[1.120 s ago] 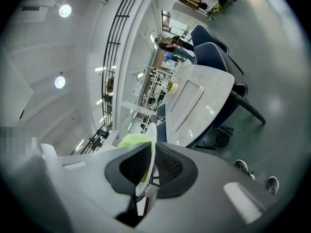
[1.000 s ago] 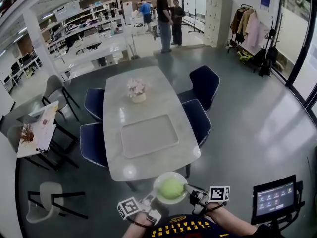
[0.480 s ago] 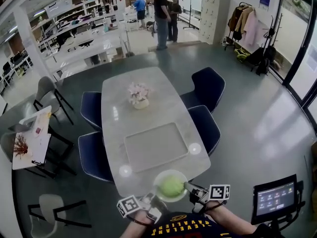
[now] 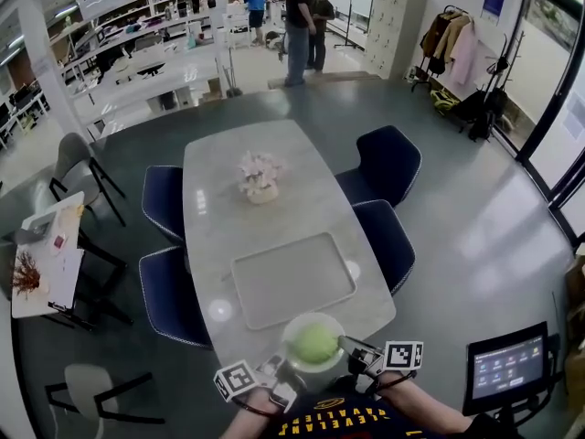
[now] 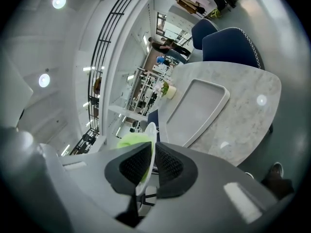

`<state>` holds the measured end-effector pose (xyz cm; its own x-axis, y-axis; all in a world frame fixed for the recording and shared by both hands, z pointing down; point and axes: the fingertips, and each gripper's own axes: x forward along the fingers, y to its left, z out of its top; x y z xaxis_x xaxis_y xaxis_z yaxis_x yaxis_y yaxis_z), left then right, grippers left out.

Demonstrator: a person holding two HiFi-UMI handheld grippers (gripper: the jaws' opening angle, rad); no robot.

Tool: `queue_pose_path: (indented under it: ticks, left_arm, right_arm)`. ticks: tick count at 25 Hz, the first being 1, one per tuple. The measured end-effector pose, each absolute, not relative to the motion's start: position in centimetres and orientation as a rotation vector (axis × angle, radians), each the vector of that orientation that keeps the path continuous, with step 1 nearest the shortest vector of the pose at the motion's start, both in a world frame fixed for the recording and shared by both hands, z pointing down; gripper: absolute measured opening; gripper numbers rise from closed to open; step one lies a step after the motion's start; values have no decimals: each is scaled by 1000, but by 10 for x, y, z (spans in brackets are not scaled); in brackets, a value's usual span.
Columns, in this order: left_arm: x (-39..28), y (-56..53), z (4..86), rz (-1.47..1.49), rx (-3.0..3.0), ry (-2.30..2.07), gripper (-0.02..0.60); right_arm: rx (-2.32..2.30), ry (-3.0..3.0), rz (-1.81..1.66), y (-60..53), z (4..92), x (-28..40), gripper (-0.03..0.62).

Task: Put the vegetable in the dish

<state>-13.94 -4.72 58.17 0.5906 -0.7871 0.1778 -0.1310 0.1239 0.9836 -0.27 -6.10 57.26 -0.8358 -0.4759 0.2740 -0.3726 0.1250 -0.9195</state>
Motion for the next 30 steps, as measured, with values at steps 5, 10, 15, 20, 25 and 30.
queue_pose_path:
  ticks: [5, 10, 15, 20, 25, 30]
  left_arm:
    - [-143, -70, 583, -594, 1378, -861, 20]
    - [-147, -95, 584, -615, 1366, -918, 18]
    - [-136, -132, 572, -657, 1371, -975, 18]
    - [-126, -159, 574, -665, 1360, -1039, 18]
    - [-125, -173, 579, -671, 1342, -1092, 18]
    - [-131, -189, 582, -679, 1310, -1121, 18]
  right_arm:
    - [-830, 2303, -1808, -88, 570, -8, 26]
    - [-767, 2336, -1827, -122, 574, -12, 26]
    - [-698, 2360, -1850, -165, 569, -3, 26]
    - [-593, 2382, -1839, -200, 571, 5, 26]
    - [-549, 2378, -1877, -220, 580, 6, 25]
    - [-448, 2428, -1822, -243, 577, -7, 25]
